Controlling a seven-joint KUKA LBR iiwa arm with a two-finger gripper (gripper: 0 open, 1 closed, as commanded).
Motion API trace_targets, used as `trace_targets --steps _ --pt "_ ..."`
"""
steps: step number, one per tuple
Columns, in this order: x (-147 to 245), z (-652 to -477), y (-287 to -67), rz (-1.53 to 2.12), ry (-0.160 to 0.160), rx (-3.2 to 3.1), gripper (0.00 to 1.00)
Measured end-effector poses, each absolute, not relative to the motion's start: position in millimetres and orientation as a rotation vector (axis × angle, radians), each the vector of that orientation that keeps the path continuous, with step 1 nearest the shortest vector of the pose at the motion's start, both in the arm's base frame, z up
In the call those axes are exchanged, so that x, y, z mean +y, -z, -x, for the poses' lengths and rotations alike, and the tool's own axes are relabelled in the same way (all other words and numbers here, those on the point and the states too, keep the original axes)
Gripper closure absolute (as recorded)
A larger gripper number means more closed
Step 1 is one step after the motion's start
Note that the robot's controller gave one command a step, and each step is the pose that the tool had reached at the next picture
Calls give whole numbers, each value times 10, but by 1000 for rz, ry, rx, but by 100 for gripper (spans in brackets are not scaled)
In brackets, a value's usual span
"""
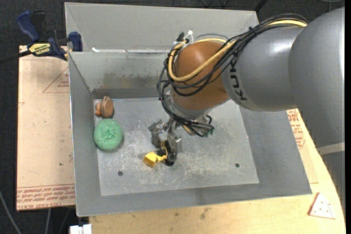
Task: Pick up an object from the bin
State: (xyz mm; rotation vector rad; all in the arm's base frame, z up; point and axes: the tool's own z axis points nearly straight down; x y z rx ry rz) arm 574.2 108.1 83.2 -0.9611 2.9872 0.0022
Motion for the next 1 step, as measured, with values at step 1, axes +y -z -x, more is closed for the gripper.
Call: trace_targets --steps 1 --pt "1081 -5742 -832 961 -2 2987 100"
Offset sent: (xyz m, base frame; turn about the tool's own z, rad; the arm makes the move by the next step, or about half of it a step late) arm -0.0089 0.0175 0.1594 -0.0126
